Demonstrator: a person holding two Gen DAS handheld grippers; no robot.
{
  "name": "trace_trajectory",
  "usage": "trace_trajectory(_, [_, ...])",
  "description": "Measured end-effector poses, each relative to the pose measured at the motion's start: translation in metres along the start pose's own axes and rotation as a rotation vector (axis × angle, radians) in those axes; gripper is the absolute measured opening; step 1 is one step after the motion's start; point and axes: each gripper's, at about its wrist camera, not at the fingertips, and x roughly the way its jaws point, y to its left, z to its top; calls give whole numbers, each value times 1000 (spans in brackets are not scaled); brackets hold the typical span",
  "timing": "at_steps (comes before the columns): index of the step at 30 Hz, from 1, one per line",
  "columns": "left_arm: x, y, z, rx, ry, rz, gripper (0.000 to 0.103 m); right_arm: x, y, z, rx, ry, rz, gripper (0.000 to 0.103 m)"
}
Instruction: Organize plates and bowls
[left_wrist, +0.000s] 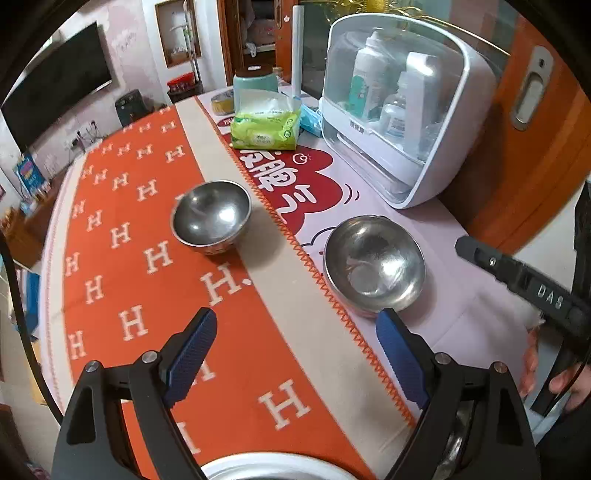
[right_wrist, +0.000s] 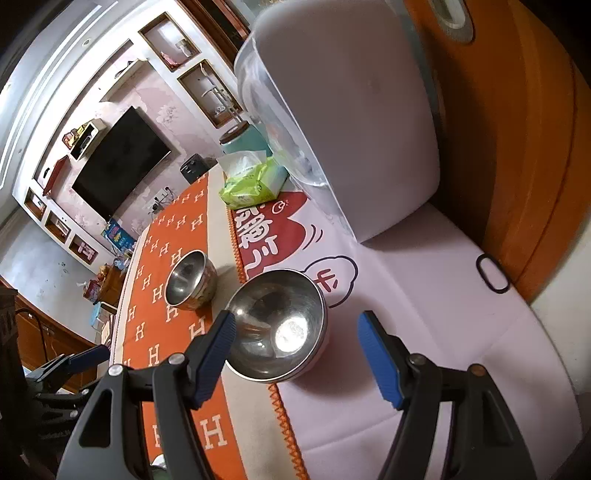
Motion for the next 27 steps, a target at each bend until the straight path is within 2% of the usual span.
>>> trace_trajectory(5, [26, 5, 3, -62, -1, -47, 87, 19, -8, -9, 19, 22, 1, 69])
trace_trajectory(12, [72, 6, 3, -134, 65, -103, 87, 42, -15, -27, 57, 68, 15, 69])
trace_trajectory(18, [96, 2, -1, -165, 78, -133, 87, 64, -16, -32, 60, 132, 23, 68])
trace_trajectory(23, [114, -3, -5, -183, 108, -159, 87, 75, -18, -35, 72, 168, 27, 51])
trace_trajectory(27, [120, -6, -6, -175, 115, -166, 82, 80, -20, -36, 84, 183, 37, 43])
